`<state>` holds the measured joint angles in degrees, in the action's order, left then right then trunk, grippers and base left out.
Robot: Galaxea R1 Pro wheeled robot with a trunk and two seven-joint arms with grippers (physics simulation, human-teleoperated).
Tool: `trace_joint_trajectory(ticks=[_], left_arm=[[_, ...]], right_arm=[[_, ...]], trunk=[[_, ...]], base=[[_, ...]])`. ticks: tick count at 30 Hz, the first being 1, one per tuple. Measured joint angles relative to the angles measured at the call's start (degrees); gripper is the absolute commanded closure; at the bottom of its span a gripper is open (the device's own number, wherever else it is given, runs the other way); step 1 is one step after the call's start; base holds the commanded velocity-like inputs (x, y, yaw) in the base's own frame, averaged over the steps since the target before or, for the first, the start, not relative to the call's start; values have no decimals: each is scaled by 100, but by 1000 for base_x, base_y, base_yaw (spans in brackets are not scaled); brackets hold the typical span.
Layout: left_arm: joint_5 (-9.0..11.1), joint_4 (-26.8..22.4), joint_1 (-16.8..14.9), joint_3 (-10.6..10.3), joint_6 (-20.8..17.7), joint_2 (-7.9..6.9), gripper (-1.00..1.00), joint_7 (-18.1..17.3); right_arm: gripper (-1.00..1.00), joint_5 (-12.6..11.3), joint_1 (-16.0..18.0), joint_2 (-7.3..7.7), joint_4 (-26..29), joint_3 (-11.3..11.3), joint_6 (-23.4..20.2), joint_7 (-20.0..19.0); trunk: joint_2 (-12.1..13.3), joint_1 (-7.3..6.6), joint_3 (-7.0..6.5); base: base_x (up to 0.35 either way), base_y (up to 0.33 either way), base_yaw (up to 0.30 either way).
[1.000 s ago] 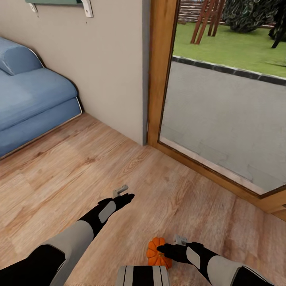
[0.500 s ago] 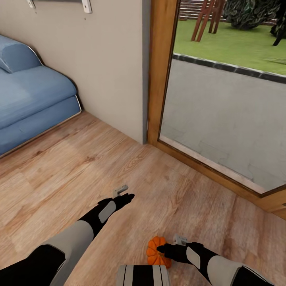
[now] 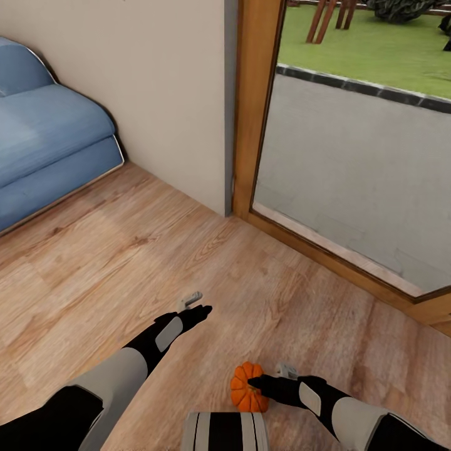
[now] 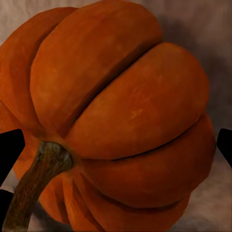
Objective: Place each of the two pumpkins and all three candles from the living room inside a cabinet in the living room (use any cabinet), then make sure every cabinet is closed, and position the cauldron so it is next to a table in the living room.
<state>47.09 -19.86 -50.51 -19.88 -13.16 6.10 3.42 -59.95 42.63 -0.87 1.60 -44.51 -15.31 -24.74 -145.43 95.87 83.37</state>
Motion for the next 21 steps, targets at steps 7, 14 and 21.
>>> trace_joint_trajectory(ticks=[7, 14, 21], left_arm=[[0, 0, 0, 0, 0, 5, -100, 0], [0, 0, 0, 0, 0, 1, -100, 0], [0, 0, 0, 0, 2, 6, -100, 0]], right_arm=[[100, 2, -101, -108, 2, 1, 8, -12], [100, 7, -126, -169, 0, -27, 3, 4], [100, 10, -126, -169, 0, -23, 3, 4]], trunk=[[0, 1, 1], [1, 2, 1], [1, 2, 1]], base=[[0, 0, 0], [0, 0, 0], [0, 0, 0]])
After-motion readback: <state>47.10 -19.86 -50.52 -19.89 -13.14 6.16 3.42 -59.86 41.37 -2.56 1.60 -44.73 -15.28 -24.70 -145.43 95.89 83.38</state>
